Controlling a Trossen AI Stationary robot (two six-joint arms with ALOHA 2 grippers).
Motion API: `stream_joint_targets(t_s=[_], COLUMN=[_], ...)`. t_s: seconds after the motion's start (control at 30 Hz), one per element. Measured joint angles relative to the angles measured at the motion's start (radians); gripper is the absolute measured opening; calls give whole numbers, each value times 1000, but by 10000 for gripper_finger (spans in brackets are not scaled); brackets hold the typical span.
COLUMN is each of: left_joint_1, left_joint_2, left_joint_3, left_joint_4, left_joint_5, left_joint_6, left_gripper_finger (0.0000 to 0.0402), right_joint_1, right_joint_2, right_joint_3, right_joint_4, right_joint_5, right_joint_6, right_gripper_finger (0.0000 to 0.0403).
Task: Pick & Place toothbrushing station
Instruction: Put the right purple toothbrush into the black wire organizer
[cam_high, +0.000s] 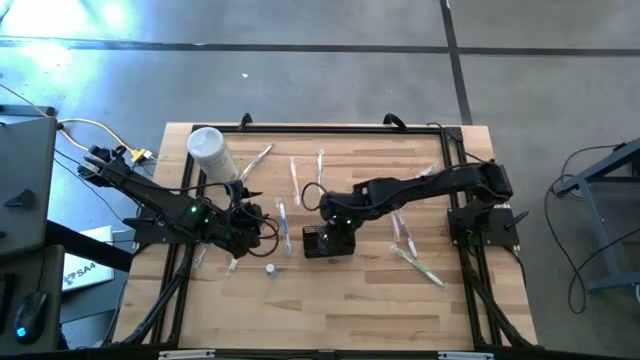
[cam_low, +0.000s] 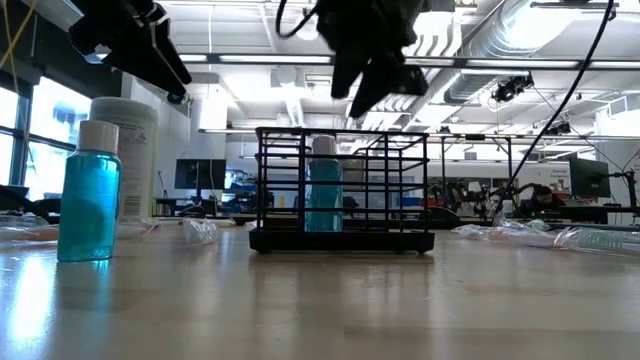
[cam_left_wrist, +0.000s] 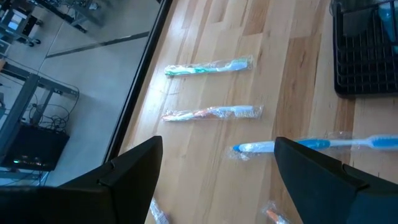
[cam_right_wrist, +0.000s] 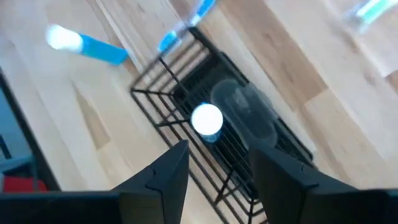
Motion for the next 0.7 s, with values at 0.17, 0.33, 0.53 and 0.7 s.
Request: stream_joint_targets(t_s=[0.17,0.33,0.53,0.7], left_joint_1=[0,0,0,0], left_joint_2=[0,-2,-2,-3], left_joint_3=[0,0,0,0], left_joint_4=[-1,-4,-28,-34], left_joint_5=[11,65,164,217], left_joint_6=[0,-6,-49,-105], left_gripper_finger=[303,303,303,303], right_joint_1=[7,36,133,233], right_joint_2=[-79,-170,-280,-319], right_joint_3=[0,0,0,0], right_joint_4=[-61,-147,-316,-491], right_joint_5=[34,113,327,535], right_joint_6=[25,52,133,248], right_gripper_finger=[160,160,160,160])
